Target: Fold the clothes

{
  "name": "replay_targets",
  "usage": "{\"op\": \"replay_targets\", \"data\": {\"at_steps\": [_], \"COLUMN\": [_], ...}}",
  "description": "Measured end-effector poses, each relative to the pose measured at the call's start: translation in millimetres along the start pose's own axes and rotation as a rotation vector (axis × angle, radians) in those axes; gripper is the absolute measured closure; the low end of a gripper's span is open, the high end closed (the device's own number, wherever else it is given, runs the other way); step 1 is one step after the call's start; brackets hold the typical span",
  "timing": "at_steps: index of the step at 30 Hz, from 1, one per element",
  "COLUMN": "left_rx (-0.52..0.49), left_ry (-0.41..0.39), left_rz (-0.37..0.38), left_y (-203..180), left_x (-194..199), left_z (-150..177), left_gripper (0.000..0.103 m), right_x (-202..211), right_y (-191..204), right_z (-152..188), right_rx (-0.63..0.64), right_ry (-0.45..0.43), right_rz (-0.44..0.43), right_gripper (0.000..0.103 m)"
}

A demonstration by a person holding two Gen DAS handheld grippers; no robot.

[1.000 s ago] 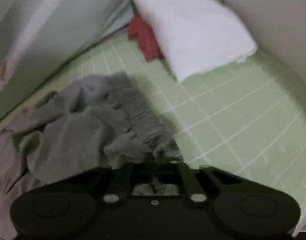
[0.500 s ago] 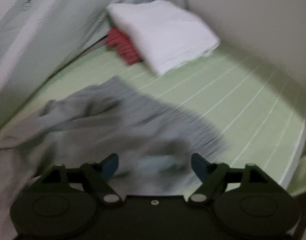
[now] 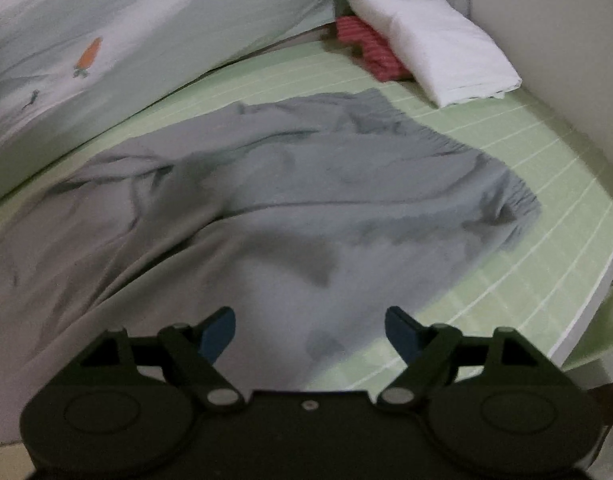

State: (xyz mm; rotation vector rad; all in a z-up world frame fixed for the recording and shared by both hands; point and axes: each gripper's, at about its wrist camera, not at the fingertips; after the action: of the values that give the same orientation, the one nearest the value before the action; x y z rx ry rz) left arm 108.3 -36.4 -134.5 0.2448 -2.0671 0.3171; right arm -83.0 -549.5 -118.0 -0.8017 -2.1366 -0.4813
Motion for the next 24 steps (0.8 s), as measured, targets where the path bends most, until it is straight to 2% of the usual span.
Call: {"op": "replay_targets", "data": {"at_steps": [1, 2, 4, 6, 8, 10, 12, 13, 14, 16, 18, 20, 24], "left_rx": [0.003, 0.008, 0.038, 0.05, 0.001, 0.0, 0.08, 0.12, 0.16, 0.225, 0.266, 0.254, 0.191], "left_ry": [0.007, 0.014, -0.011, -0.093, -0.23, -0.318, -0.263, -0.235, -0.207, -0.144, -0.121, -0.099, -0.08], "left_rz": [0.013, 0.025, 0.051, 0.03, -0.068, -0.188, -0.221, -0.237, -0.251, -0.241, -0.205, -0.156, -0.147], "left_y": [2.3, 4.9, 14.1, 26.1, 39.6, 58.8, 83.8, 96.3, 108.3, 122.7, 127.0, 123.7, 106.9], "left_x": [-2.7, -4.3, 0.4, 19.8, 52.0, 76.0, 71.1, 68.7, 66.1, 57.2, 53.5, 49.0, 40.2], "left_z": [-0.8, -1.3, -2.7, -5.7, -8.4, -8.3, -5.0, -3.4, -1.6, 4.1, 11.6, 17.1, 19.0], "left_gripper": [0.088, 0.099, 0.1, 0.1, 0.1, 0.101, 0.1, 0.098, 0.092, 0.081, 0.071, 0.059, 0.049], "right_x": [2.6, 4.7, 5.6, 2.4, -2.7, -7.4, -10.4, -11.9, -13.1, -15.1, -14.8, -14.5, -13.8], "right_y": [6.4, 12.5, 20.7, 25.2, 29.1, 36.4, 46.0, 50.8, 53.5, 56.7, 54.4, 48.1, 22.6], "right_z": [5.1, 9.9, 16.9, 21.9, 24.7, 27.6, 31.1, 32.9, 34.3, 37.0, 37.5, 37.0, 33.7], "right_rx": [0.003, 0.007, -0.002, -0.043, -0.09, -0.103, -0.08, -0.069, -0.066, -0.069, -0.084, -0.108, -0.173], "right_ry": [0.002, 0.004, 0.01, 0.026, 0.044, 0.055, 0.059, 0.061, 0.061, 0.059, 0.039, 0.023, -0.005], "right_rz": [-0.002, -0.004, -0.001, -0.008, -0.026, -0.036, -0.042, -0.045, -0.048, -0.053, -0.05, -0.03, 0.05], "right_gripper": [0.02, 0.02, 0.02, 0.02, 0.02, 0.02, 0.02, 0.02, 0.019, 0.0, 0.0, 0.0, 0.0]}}
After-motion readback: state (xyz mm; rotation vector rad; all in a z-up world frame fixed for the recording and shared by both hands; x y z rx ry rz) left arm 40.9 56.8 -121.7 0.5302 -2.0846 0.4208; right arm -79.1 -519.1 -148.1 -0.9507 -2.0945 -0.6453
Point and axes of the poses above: each gripper's, at about its wrist camera, not at the fingertips, and x roughly against the way its jaws point, y to its left, z to its underside, and after that the axes turned 4 degrees about -y, right-handed
